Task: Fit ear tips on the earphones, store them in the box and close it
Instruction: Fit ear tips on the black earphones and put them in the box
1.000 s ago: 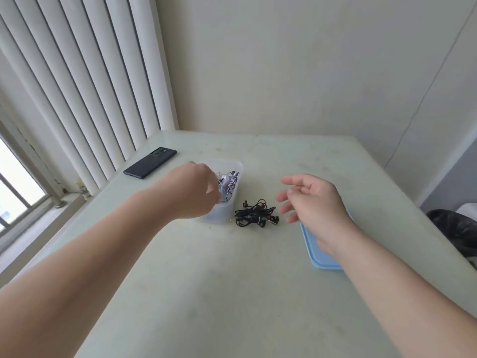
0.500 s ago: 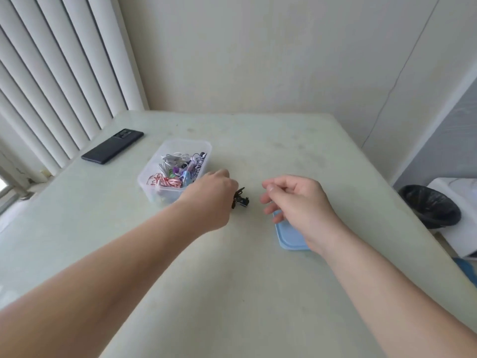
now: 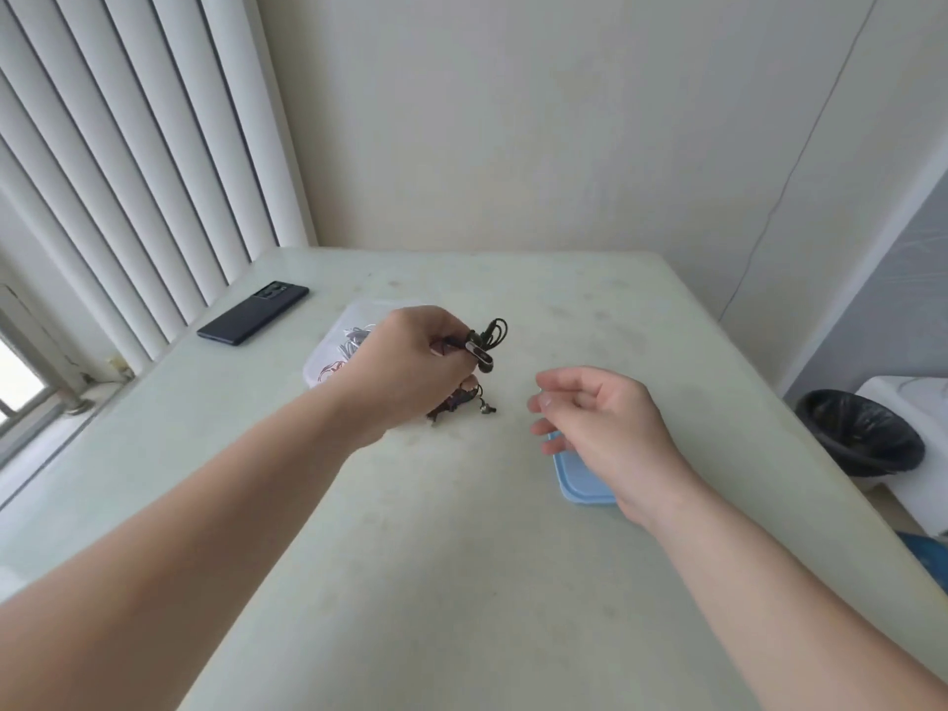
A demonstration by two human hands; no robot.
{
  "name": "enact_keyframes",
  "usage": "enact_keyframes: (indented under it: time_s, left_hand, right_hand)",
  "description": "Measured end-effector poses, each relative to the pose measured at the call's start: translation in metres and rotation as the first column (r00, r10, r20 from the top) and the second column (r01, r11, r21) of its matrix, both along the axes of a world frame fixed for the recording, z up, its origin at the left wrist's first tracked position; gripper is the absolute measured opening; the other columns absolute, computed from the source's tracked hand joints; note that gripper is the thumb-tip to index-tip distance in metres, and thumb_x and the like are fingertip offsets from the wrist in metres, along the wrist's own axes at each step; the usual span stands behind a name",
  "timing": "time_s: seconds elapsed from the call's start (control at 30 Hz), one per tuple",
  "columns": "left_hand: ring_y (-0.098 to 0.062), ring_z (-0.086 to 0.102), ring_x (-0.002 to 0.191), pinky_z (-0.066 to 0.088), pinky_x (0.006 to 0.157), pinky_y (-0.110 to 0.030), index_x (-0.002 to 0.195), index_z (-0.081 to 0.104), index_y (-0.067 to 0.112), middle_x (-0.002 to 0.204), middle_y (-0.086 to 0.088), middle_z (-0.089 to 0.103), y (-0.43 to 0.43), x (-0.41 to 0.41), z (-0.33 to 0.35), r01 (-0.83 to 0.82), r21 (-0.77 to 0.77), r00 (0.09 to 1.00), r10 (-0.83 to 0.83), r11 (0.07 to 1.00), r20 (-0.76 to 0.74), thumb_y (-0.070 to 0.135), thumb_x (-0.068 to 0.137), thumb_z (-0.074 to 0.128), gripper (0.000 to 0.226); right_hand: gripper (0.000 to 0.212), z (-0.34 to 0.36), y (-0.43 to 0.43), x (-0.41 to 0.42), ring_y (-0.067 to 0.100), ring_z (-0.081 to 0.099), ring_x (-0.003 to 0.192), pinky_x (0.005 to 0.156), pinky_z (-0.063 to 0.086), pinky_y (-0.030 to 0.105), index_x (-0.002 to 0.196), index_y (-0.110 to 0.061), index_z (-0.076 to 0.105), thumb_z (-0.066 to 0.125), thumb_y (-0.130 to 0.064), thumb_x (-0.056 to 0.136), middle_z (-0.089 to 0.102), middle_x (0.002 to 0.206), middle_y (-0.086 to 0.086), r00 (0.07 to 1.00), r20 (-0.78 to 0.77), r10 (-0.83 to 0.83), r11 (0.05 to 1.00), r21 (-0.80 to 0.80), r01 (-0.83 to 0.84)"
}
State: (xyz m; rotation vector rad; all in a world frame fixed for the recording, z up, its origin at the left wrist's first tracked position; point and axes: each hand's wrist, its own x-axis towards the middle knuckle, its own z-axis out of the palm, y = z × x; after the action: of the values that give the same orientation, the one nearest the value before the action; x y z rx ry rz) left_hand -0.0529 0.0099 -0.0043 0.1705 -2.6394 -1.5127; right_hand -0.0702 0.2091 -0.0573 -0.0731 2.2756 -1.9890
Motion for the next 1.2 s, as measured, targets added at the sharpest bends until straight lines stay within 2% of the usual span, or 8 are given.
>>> enact_keyframes:
  time_s: [0.07, 0.23, 0.47, 0.6, 0.73, 0.83, 1.07, 1.2]
  left_hand:
    - [-0.017, 0.079, 0.082, 0.063, 0.077, -0.030, 0.111, 0.069, 0.014, 0.095, -0.001, 0.080, 0.000, 0.009, 0.000, 0.042, 0.234, 0.998, -0.054, 0.971, 0.046, 0.009, 0.095, 0.069, 0.017]
    - [-0.035, 0.078, 0.086, 0.064, 0.084, -0.043, 0.119, 0.069, 0.016, 0.110, -0.018, 0.073, 0.010, 0.024, -0.020, 0.138, 0.379, 0.980, -0.182, 0.915, 0.084, 0.001, 0.088, 0.076, 0.035]
    - [-0.028, 0.071, 0.081, 0.061, 0.081, -0.039, 0.105, 0.071, 0.005, 0.101, -0.010, 0.072, 0.029, 0.027, -0.055, 0.155, 0.507, 0.968, -0.232, 0.848, 0.093, -0.002, 0.087, 0.077, 0.021]
    - [-0.027, 0.069, 0.088, 0.062, 0.079, -0.042, 0.100, 0.065, 0.004, 0.094, -0.013, 0.070, 0.038, 0.016, -0.060, 0.109, 0.671, 0.962, -0.249, 0.733, 0.115, 0.017, 0.082, 0.079, 0.026]
    - [-0.030, 0.065, 0.075, 0.056, 0.069, -0.039, 0.080, 0.055, 0.010, 0.084, -0.018, 0.064, 0.043, 0.005, -0.072, 0.079, 0.739, 0.965, -0.237, 0.669, 0.112, 0.015, 0.094, 0.074, 0.023]
    - [-0.030, 0.063, 0.071, 0.056, 0.065, -0.036, 0.091, 0.062, 0.003, 0.088, -0.023, 0.065, 0.045, 0.002, -0.080, 0.117, 0.772, 0.958, -0.276, 0.625, 0.079, 0.012, 0.099, 0.064, 0.012]
    - [-0.021, 0.060, 0.064, 0.052, 0.058, -0.030, 0.117, 0.072, 0.000, 0.089, -0.015, 0.068, 0.041, -0.001, -0.091, 0.186, 0.686, 0.949, -0.309, 0.703, 0.059, 0.011, 0.099, 0.064, 0.023]
    - [-0.022, 0.062, 0.067, 0.054, 0.062, -0.030, 0.108, 0.070, -0.002, 0.087, -0.017, 0.064, 0.037, 0.001, -0.093, 0.183, 0.731, 0.945, -0.323, 0.657, 0.053, 0.010, 0.094, 0.070, 0.019]
  right_hand:
    - [0.032, 0.005, -0.003, 0.005, 0.019, 0.075, 0.091, 0.081, 0.063, 0.038, 0.121, -0.019, 0.069, 0.073, -0.007, 0.091, 0.076, 0.106, 0.001, 0.998, -0.010, 0.067, 0.996, -0.055, -0.068]
    - [0.044, 0.007, -0.006, 0.018, 0.031, 0.076, 0.096, 0.088, 0.061, 0.040, 0.128, -0.013, 0.066, 0.078, -0.003, 0.087, 0.076, 0.110, 0.010, 0.976, -0.004, 0.216, 0.962, -0.173, -0.213]
    - [0.018, -0.009, 0.007, 0.024, 0.027, 0.077, 0.080, 0.071, 0.060, 0.032, 0.109, -0.015, 0.074, 0.070, -0.005, 0.094, 0.079, 0.091, 0.009, 0.991, -0.034, 0.133, 0.987, -0.088, -0.135]
    - [0.017, -0.011, 0.015, 0.007, 0.021, 0.073, 0.074, 0.064, 0.055, 0.029, 0.105, -0.012, 0.075, 0.076, -0.007, 0.090, 0.078, 0.087, 0.010, 0.998, -0.029, 0.058, 0.991, -0.121, -0.061]
    - [0.020, -0.016, 0.020, 0.001, 0.016, 0.069, 0.069, 0.068, 0.056, 0.029, 0.103, -0.012, 0.077, 0.073, 0.001, 0.089, 0.077, 0.084, 0.015, 0.985, -0.063, 0.159, 0.978, -0.124, -0.166]
    - [0.024, -0.021, 0.023, 0.003, 0.026, 0.071, 0.069, 0.077, 0.060, 0.031, 0.105, -0.011, 0.077, 0.071, 0.007, 0.089, 0.074, 0.084, 0.025, 0.979, -0.101, 0.175, 0.970, -0.152, -0.189]
    - [0.039, -0.027, 0.023, 0.002, 0.010, 0.075, 0.087, 0.084, 0.058, 0.022, 0.113, -0.019, 0.073, 0.087, -0.009, 0.078, 0.079, 0.092, -0.003, 0.988, -0.136, 0.069, 0.998, 0.021, -0.067]
    - [0.026, -0.028, 0.023, 0.008, 0.019, 0.074, 0.069, 0.064, 0.060, 0.032, 0.101, -0.016, 0.076, 0.087, -0.009, 0.078, 0.077, 0.084, 0.002, 0.994, -0.100, 0.041, 0.999, 0.005, -0.040]
